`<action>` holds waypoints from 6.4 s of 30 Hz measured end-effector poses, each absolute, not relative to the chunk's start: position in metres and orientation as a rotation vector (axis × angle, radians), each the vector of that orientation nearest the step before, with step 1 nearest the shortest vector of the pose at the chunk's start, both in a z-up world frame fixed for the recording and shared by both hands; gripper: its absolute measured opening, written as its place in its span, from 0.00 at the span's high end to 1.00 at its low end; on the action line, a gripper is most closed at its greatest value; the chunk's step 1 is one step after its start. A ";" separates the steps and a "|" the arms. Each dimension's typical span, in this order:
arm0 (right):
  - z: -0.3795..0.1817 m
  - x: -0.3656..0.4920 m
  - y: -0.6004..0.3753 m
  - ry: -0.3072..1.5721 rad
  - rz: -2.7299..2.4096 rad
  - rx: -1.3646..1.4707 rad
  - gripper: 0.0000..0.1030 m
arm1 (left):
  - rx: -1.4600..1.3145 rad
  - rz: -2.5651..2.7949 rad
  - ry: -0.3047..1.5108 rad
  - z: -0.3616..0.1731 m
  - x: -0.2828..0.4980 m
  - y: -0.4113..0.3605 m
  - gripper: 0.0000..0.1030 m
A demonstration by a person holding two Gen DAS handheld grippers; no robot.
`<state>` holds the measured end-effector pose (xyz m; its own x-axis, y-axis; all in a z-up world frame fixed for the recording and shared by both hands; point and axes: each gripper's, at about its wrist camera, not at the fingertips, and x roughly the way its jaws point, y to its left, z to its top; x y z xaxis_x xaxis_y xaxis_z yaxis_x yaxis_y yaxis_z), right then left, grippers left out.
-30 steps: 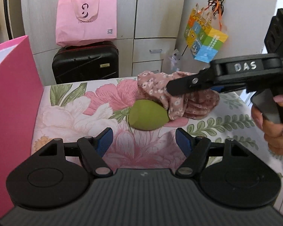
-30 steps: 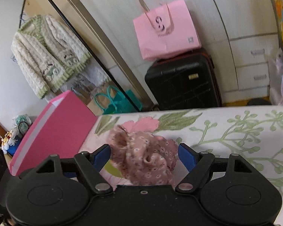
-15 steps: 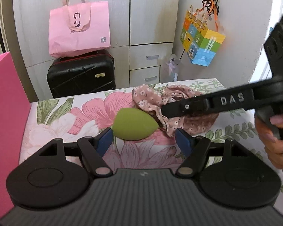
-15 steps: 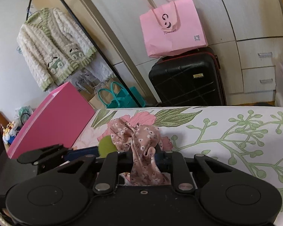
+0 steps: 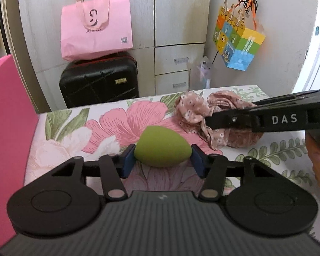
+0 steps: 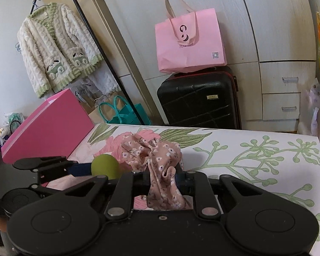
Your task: Organize soft objects
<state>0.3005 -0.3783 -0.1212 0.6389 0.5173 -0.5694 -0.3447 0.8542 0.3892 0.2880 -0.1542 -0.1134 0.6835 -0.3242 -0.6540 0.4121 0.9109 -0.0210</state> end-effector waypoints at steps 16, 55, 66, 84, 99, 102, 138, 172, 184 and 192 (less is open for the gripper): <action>-0.098 0.255 -0.373 0.674 0.458 0.230 0.80 | 0.128 -0.456 0.723 -0.083 0.250 -0.139 0.52; -0.064 0.081 -0.283 0.810 0.687 0.145 0.79 | 0.065 -0.556 0.832 -0.060 0.075 0.011 0.52; -0.007 0.062 -0.205 0.687 0.918 0.107 0.79 | 0.076 -0.497 0.716 0.006 0.043 0.075 0.51; 0.043 0.187 -0.133 0.544 0.916 0.169 0.79 | 0.045 -0.269 0.426 0.045 0.145 0.113 0.51; -0.005 0.295 -0.097 0.655 0.701 0.051 0.78 | -0.068 -0.264 0.671 -0.015 0.252 0.124 0.51; -0.010 0.304 -0.089 0.681 0.713 0.026 0.76 | -0.039 -0.264 0.698 -0.021 0.259 0.118 0.51; 0.042 0.119 -0.195 0.457 0.534 -0.042 0.33 | 0.008 -0.256 0.531 0.036 0.100 0.086 0.01; 0.048 0.022 -0.269 0.516 0.048 0.038 0.00 | 0.031 -0.193 0.464 0.031 0.032 0.029 0.00; 0.041 0.011 -0.260 0.517 -0.018 0.018 0.00 | 0.037 -0.198 0.464 0.026 0.023 0.026 0.00; 0.038 0.004 -0.257 0.515 -0.049 0.013 0.00 | 0.042 -0.198 0.450 0.025 0.018 0.025 0.00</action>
<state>0.0039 -0.2573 0.0377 0.8690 -0.0433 -0.4930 0.0501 0.9987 0.0006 0.0180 0.0248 0.0245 0.8816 -0.1804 -0.4362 0.1990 0.9800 -0.0030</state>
